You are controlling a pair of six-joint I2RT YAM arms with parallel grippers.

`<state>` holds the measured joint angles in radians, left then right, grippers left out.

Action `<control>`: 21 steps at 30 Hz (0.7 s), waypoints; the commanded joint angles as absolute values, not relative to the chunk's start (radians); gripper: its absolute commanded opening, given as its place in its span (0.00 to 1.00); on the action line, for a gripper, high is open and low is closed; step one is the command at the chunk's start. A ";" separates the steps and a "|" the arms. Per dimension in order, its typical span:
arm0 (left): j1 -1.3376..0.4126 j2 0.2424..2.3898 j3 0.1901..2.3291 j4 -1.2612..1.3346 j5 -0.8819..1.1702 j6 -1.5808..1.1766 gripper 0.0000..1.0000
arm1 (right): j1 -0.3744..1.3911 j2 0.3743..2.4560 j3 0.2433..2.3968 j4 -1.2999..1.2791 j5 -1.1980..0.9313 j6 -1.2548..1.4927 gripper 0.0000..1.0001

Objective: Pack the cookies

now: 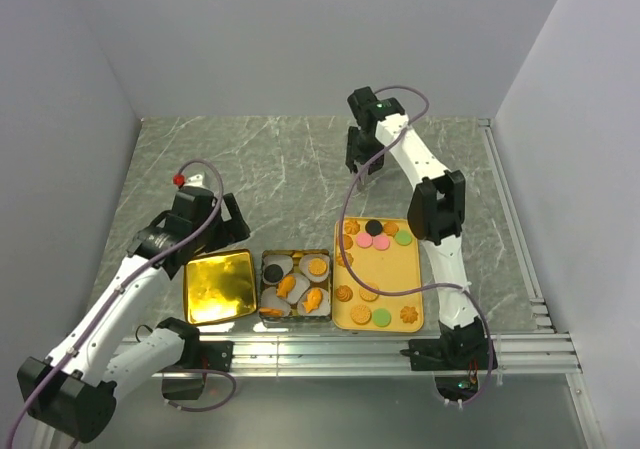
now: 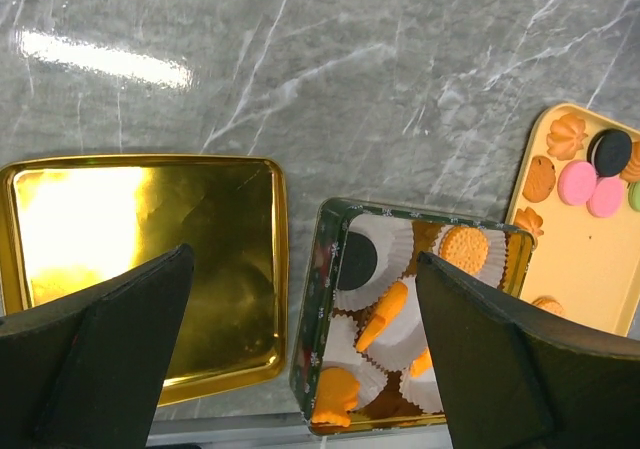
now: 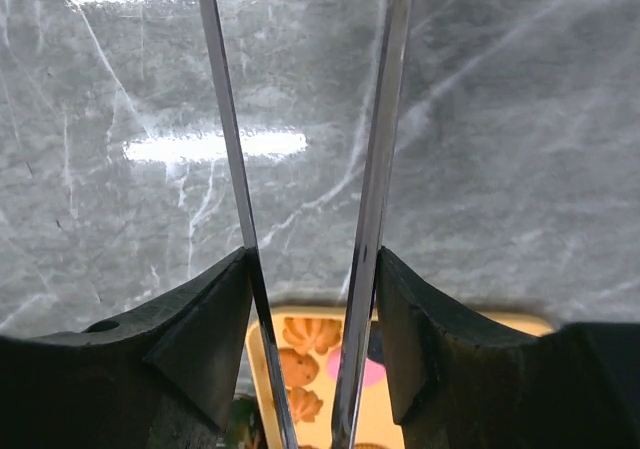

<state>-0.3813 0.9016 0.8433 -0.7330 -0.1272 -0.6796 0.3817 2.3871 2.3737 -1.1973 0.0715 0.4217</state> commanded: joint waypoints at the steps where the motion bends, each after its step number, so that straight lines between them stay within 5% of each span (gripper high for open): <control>1: -0.385 0.925 0.908 -0.762 -0.117 -0.712 1.00 | 0.387 2.442 2.370 -1.114 0.015 0.425 0.57; 12: -0.384 1.081 0.845 -0.795 -0.123 -0.844 0.99 | 0.385 2.576 2.355 -1.040 -0.037 0.460 0.68; 15: -0.385 1.137 0.854 -0.805 -0.127 -0.825 0.99 | 0.387 2.554 2.333 -1.022 -0.032 0.468 0.75; 17: -0.385 1.161 0.851 -0.796 -0.133 -0.812 0.99 | 0.387 2.539 2.335 -1.028 -0.028 0.476 0.92; 21: -0.385 1.204 0.857 -0.776 -0.124 -0.773 0.99 | 0.388 2.406 2.287 -1.028 -0.008 0.486 0.96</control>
<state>-0.3809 1.1873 0.8505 -0.7902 -0.1257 -0.8017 0.3882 2.5248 2.3268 -1.0260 -0.0341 0.4728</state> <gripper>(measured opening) 0.995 0.956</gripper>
